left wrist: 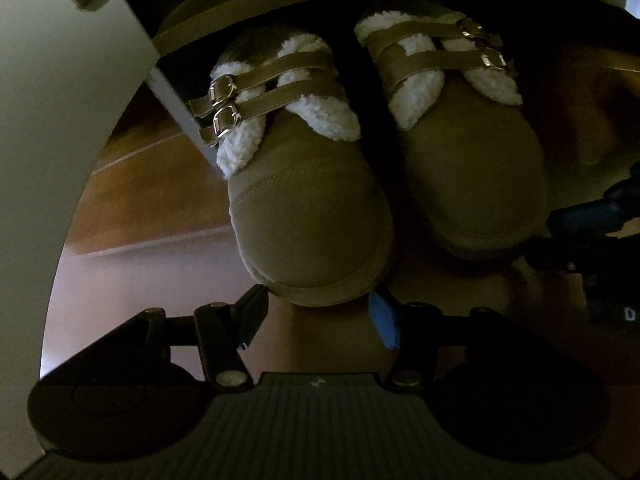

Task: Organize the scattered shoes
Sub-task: 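Carry the sandal pair under the lowest shelf and lower it to the floor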

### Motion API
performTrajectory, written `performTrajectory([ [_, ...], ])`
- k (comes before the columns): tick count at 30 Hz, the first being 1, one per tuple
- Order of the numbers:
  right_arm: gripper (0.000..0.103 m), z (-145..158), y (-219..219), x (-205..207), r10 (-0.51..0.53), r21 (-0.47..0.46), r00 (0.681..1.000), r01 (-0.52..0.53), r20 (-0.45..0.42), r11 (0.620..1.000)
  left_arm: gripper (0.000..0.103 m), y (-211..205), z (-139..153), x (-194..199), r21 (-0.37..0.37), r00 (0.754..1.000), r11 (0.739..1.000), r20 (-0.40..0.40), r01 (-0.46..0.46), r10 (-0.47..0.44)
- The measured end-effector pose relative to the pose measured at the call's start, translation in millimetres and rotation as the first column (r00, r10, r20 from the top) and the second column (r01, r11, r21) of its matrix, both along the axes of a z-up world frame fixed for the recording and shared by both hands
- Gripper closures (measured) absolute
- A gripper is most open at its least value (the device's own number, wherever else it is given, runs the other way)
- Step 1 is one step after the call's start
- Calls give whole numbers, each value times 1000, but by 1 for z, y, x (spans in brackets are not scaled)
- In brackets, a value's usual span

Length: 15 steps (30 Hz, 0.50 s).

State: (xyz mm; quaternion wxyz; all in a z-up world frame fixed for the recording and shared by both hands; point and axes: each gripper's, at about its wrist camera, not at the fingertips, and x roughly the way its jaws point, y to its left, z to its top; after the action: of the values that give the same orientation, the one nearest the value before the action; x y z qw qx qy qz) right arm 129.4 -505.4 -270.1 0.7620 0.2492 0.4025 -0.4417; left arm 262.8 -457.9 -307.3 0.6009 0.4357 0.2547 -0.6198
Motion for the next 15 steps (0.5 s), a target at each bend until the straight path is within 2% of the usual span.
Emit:
performTrajectory([
  [5,85,2,-20,-2,7,-16,1000,-8,-18,1000,43,-21,-3,-3,-13,1000,1000,-5,-4,4],
  [13,85,2,-35,8,51,-37,999,-51,-3,998,43,-34,1,1,-25,1000,1000,-16,-9,9],
  [15,88,1,-40,11,46,-35,999,-45,10,998,42,-37,0,2,-31,1000,999,-12,-10,9],
])
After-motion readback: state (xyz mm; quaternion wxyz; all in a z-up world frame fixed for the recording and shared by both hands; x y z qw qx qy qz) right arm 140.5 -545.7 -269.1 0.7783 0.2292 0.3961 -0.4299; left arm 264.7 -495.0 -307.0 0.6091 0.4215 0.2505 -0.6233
